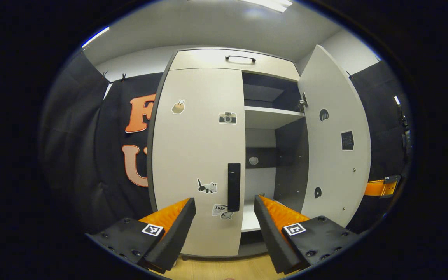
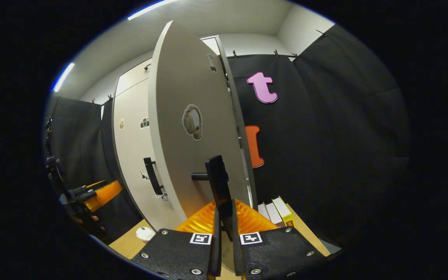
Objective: Open the right door of the double-door shoe cabinet with the right hand, and open the left door with the left hand.
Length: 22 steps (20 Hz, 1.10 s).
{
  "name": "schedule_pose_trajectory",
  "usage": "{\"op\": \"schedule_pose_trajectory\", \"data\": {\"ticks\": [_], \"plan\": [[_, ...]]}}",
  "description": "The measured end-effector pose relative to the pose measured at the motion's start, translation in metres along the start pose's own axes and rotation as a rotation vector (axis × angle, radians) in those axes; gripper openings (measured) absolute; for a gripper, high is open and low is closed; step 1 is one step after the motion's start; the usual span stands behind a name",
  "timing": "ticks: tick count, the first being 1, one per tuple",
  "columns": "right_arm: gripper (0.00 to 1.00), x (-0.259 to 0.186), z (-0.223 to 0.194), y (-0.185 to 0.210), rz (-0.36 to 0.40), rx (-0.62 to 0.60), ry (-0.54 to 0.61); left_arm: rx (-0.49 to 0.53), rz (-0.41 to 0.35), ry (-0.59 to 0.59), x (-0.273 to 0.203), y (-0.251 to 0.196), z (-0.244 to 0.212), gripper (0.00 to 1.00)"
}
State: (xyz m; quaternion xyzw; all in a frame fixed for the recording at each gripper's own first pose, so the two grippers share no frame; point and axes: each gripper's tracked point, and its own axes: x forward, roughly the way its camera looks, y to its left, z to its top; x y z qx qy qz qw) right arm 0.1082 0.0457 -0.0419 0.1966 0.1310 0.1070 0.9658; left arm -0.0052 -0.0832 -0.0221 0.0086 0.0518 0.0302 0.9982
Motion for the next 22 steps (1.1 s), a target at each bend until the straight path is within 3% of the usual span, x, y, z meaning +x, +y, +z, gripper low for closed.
{"op": "schedule_pose_trajectory", "data": {"ticks": [5, 7, 8, 9, 14, 19, 22], "plan": [[0.07, -0.001, 0.005, -0.028, -0.106, -0.038, -0.026, 0.001, -0.012, 0.005, 0.002, -0.011, -0.001, 0.96], [0.06, -0.004, 0.007, -0.03, -0.114, -0.029, -0.026, 0.006, -0.017, 0.005, 0.003, -0.016, -0.001, 0.96], [0.12, -0.004, 0.006, -0.031, -0.115, -0.025, -0.026, 0.008, -0.019, 0.005, 0.004, -0.017, -0.001, 0.96], [0.06, -0.004, 0.007, -0.032, -0.116, -0.023, -0.026, 0.008, -0.021, 0.006, 0.004, -0.019, 0.0, 0.96], [0.04, -0.009, 0.008, -0.036, -0.119, -0.016, -0.028, 0.005, -0.025, 0.012, 0.011, -0.024, -0.001, 0.96], [0.1, -0.018, 0.022, -0.039, -0.108, -0.014, -0.064, -0.019, -0.031, 0.023, 0.021, -0.03, -0.001, 0.96], [0.19, -0.026, 0.036, -0.051, -0.133, -0.028, -0.106, -0.037, -0.048, 0.036, 0.03, -0.038, -0.003, 0.96]]}}
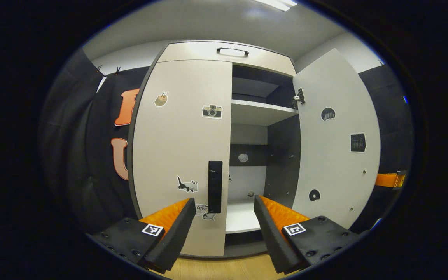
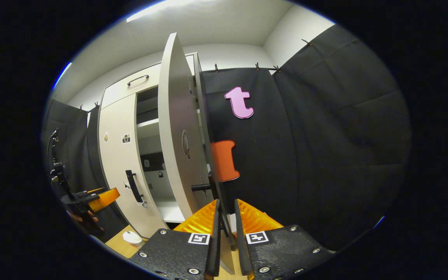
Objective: Open the right door of the double-door shoe cabinet with the right hand, and open the left door with the left hand.
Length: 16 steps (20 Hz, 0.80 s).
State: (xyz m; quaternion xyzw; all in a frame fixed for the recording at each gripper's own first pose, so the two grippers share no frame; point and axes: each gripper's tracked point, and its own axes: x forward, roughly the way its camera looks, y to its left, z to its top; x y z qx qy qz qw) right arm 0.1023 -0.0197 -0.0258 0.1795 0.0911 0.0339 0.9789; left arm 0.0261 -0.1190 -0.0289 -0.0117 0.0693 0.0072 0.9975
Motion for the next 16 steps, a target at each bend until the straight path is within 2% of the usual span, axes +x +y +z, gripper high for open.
{"op": "schedule_pose_trajectory", "data": {"ticks": [5, 8, 12, 14, 16], "plan": [[0.33, -0.007, 0.002, -0.032, -0.069, -0.014, 0.012, 0.017, 0.003, 0.038, 0.02, -0.005, -0.013, 0.96], [0.47, -0.01, 0.002, -0.045, -0.088, -0.028, 0.013, 0.03, 0.013, 0.053, 0.034, -0.005, -0.015, 0.96], [0.63, -0.006, 0.002, -0.056, -0.11, -0.03, 0.008, 0.046, 0.063, 0.107, 0.061, 0.005, -0.027, 0.96], [0.65, -0.004, 0.0, -0.06, -0.113, -0.038, 0.011, 0.06, 0.096, 0.11, 0.074, 0.016, -0.027, 0.96], [0.77, -0.003, -0.002, -0.065, -0.118, -0.043, 0.015, 0.096, 0.109, 0.104, 0.09, 0.026, -0.027, 0.96]]}}
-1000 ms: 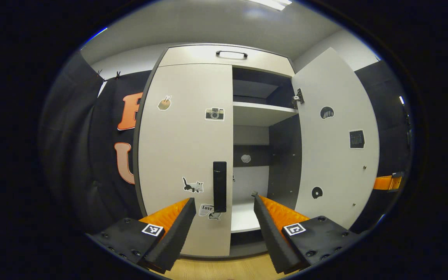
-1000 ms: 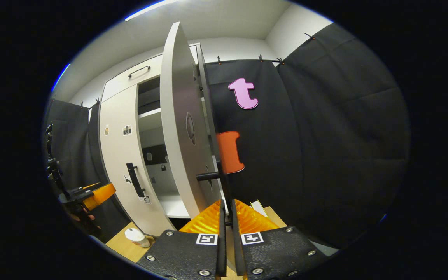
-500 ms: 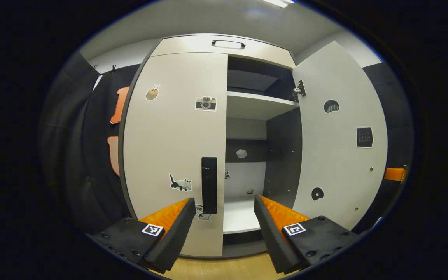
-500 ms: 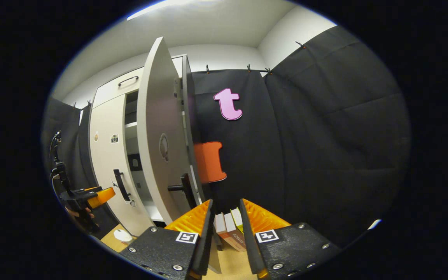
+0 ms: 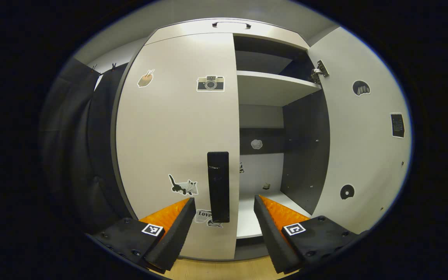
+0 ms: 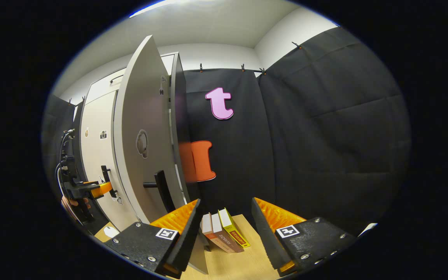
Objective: Open the right door of the double-door shoe cabinet with the right hand, and open the left door with the left hand.
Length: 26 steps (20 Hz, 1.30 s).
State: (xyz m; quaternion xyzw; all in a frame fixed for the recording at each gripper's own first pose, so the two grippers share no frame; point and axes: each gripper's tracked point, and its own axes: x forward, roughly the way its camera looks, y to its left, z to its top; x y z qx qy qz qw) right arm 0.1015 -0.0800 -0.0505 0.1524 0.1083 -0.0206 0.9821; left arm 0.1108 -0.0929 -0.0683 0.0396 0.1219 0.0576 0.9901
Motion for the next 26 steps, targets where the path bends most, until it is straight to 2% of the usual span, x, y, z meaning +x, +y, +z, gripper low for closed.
{"op": "schedule_pose_trajectory", "data": {"ticks": [4, 8, 11, 13, 14, 19, 26], "plan": [[0.82, 0.003, -0.009, -0.01, -0.026, 0.003, 0.022, 0.007, 0.026, 0.017, 0.024, 0.012, -0.007, 0.96], [0.83, 0.006, -0.014, -0.017, -0.042, -0.031, 0.039, -0.014, 0.056, 0.038, 0.04, 0.016, -0.017, 0.96], [0.83, 0.006, -0.017, -0.018, -0.049, -0.028, 0.05, -0.03, 0.072, 0.068, 0.044, 0.019, -0.028, 0.92], [0.83, 0.006, -0.018, -0.016, -0.044, -0.025, 0.049, -0.05, 0.049, 0.069, 0.047, 0.016, -0.029, 0.82], [0.83, 0.007, -0.019, -0.016, -0.042, -0.027, 0.049, -0.058, 0.026, 0.069, 0.048, 0.011, -0.029, 0.8], [0.83, 0.005, -0.027, -0.014, -0.033, -0.055, 0.061, -0.092, 0.021, 0.049, 0.048, 0.001, -0.027, 0.44], [0.83, 0.001, -0.027, -0.013, -0.016, -0.05, 0.075, -0.134, 0.042, 0.035, 0.044, 0.002, -0.028, 0.32]]}}
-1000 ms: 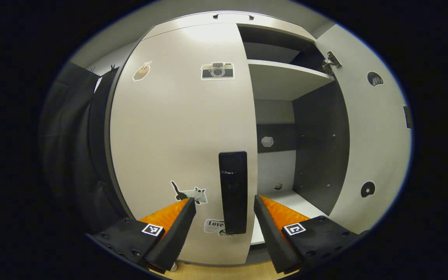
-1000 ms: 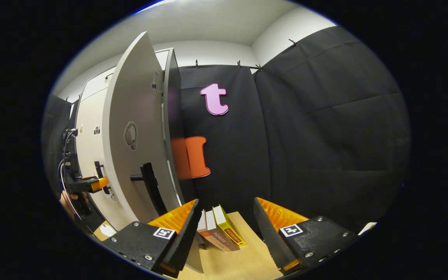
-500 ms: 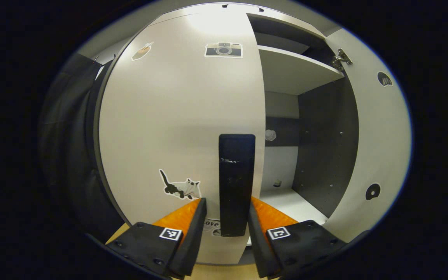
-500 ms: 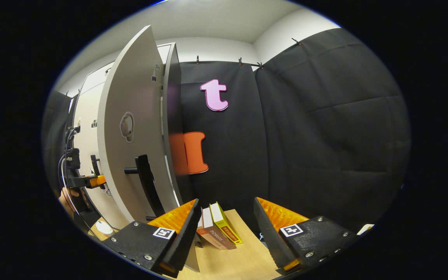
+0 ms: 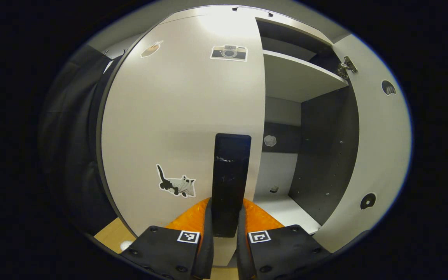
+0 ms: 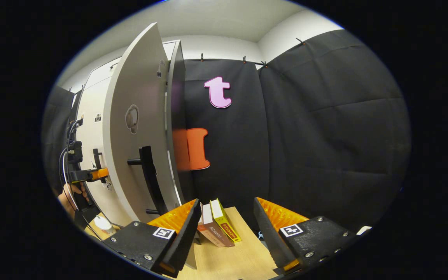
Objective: Open the right door of the double-door shoe cabinet with the right hand, and open the left door with the left hand.
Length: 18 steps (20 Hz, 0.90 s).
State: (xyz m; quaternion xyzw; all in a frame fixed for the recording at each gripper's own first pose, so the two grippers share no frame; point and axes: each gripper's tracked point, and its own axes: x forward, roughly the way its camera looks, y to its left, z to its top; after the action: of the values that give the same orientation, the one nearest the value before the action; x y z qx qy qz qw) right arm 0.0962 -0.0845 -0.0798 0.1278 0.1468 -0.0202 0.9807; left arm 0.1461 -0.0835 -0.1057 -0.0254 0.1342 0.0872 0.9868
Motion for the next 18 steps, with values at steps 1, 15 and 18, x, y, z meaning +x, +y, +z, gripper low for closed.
{"op": "schedule_pose_trajectory", "data": {"ticks": [1, 15, 18], "plan": [[0.83, -0.001, 0.0, 0.001, 0.004, 0.003, 0.0, -0.002, 0.003, 0.002, -0.001, 0.001, 0.0, 0.31], [0.83, 0.005, 0.002, 0.016, 0.072, 0.057, 0.0, -0.047, 0.06, 0.003, -0.029, 0.019, -0.005, 0.25], [0.83, 0.008, 0.006, 0.015, 0.074, 0.073, -0.005, -0.061, 0.067, 0.004, -0.032, 0.022, -0.006, 0.25]]}}
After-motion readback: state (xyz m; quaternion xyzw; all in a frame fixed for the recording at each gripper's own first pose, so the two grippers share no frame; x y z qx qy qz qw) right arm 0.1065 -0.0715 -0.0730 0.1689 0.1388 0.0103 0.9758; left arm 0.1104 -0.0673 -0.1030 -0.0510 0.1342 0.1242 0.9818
